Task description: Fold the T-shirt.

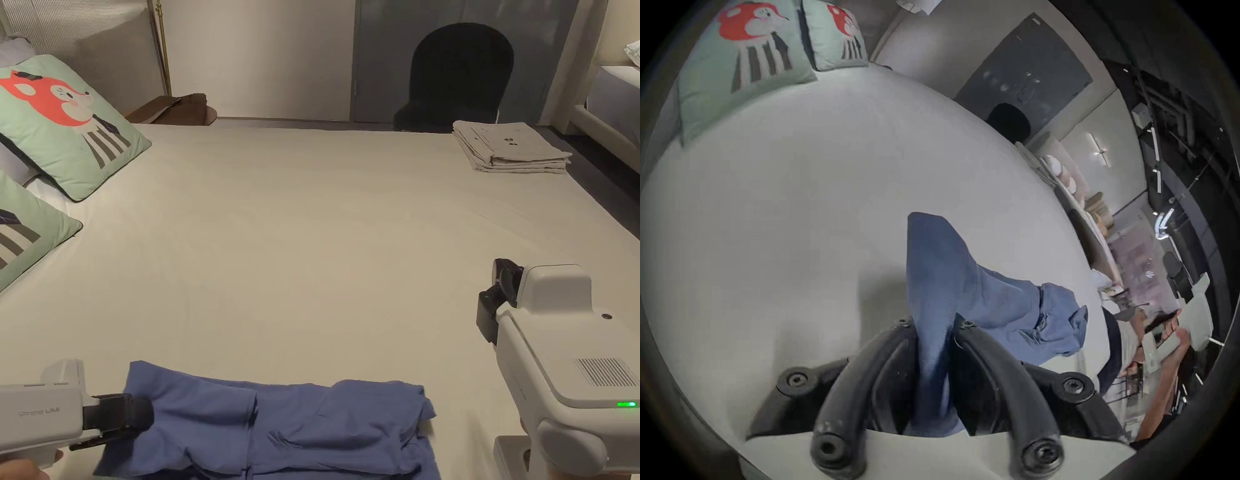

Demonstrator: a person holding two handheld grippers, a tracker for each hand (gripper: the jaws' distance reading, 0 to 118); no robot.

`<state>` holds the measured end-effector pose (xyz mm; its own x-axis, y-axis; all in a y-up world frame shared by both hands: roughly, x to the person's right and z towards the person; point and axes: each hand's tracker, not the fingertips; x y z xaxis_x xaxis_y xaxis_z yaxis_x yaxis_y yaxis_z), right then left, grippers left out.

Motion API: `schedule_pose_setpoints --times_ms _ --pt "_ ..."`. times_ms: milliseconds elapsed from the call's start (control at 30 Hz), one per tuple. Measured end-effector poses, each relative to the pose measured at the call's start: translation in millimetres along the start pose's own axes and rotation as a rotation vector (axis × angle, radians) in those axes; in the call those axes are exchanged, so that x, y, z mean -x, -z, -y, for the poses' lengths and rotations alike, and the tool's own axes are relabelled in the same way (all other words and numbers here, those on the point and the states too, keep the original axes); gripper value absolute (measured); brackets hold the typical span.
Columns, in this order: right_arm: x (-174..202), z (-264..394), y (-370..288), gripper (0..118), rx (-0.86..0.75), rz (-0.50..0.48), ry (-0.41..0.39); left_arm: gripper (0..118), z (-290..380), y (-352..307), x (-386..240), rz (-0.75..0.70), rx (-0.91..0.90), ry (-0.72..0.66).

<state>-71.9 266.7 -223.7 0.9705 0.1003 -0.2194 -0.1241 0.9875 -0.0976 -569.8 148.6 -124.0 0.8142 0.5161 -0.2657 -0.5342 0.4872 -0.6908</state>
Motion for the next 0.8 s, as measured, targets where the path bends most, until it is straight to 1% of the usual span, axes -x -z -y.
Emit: schedule_pose_setpoints --times_ms 100,233,367,400,500,567,633,733,800 --pt "-1 1 -3 0 -0.002 -0.004 0.000 8 -2 -6 -21 -0.029 -0.006 -0.007" --pt "-8 2 -5 0 -0.001 -0.001 0.006 8 -3 4 -77 -0.098 -0.003 0.031" --pt "-20 0 -11 0 -0.007 0.011 0.015 8 -4 20 -132 -0.038 0.001 0.084" --pt "-23 0 -12 0 -0.010 0.015 0.013 8 -3 25 -146 -0.030 0.007 0.115" --pt "-35 0 -16 0 -0.013 0.031 0.020 8 6 47 -194 -0.037 0.034 0.264" --pt "-43 1 -18 0 -0.014 0.045 0.028 8 12 67 -214 -0.014 0.070 0.326" --pt "-51 2 -21 0 -0.014 0.060 0.033 8 20 86 -237 0.019 0.113 0.355" --pt "-62 5 -25 0 -0.010 0.083 0.036 8 38 118 -267 -0.017 0.153 0.459" --pt "-69 7 -26 0 -0.006 0.098 0.039 8 53 138 -278 -0.037 0.192 0.499"
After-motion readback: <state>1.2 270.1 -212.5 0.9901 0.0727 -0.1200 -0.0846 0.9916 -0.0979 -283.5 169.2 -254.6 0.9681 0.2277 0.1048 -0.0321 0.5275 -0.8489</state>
